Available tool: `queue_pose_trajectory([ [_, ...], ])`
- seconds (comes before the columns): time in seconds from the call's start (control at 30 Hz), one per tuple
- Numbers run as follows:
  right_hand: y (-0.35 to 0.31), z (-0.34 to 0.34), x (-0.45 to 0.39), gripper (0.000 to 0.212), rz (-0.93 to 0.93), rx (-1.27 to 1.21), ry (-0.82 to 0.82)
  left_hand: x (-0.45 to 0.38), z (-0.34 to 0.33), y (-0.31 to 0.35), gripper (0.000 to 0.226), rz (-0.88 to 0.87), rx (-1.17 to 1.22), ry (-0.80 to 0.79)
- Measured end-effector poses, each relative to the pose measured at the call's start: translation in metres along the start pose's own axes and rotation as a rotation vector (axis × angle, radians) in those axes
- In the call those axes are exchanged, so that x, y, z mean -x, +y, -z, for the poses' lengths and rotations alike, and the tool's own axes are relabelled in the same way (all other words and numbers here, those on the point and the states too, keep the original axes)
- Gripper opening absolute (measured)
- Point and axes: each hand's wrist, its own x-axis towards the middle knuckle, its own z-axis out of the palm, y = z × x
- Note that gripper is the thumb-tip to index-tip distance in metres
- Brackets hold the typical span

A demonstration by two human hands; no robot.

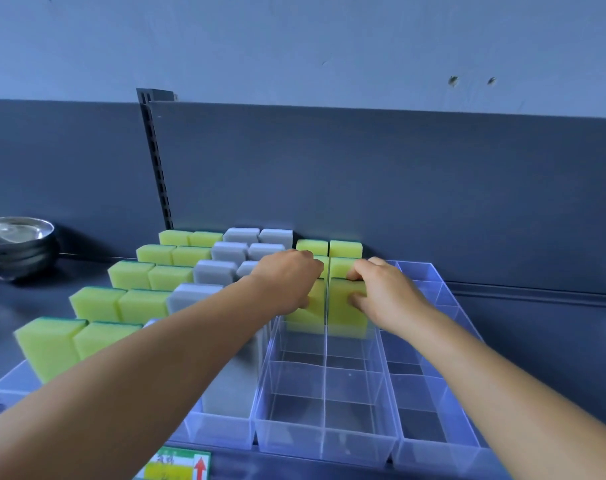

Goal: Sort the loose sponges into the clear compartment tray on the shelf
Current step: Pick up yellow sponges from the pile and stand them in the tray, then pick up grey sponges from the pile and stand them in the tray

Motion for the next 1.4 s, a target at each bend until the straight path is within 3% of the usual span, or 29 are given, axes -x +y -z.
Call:
queue_pose_trajectory([
  [0.2, 0.000, 0.012, 0.007, 0.055, 0.023, 0.017, 0.005, -0.002, 0.009, 0.001, 0.041, 0.001, 0.007, -0.023],
  [0.57, 0.068, 0.057, 0.056, 0.056, -0.152, 0.150, 0.021, -0.021, 0.032, 0.088, 0.046, -0.204, 0.098, 0.106],
  [0.87, 0.169, 0.107, 0.117, 0.061, -0.242, 0.180, 0.100, -0.052, 0.052, 0.210, 0.056, -0.327, 0.202, 0.148],
  [1.07, 0.250, 0.146, 0.155, 0.059, -0.309, 0.184, 0.240, -0.075, 0.065, 0.309, 0.063, -0.426, 0.304, 0.194],
  [1.23, 0.318, 0.175, 0.184, 0.060, -0.420, 0.199, 0.330, -0.093, 0.076, 0.390, 0.069, -0.503, 0.389, 0.205],
  [1.4, 0.381, 0.190, 0.212, 0.066, -0.595, 0.196, 0.322, -0.115, 0.083, 0.457, 0.071, -0.530, 0.480, 0.164],
])
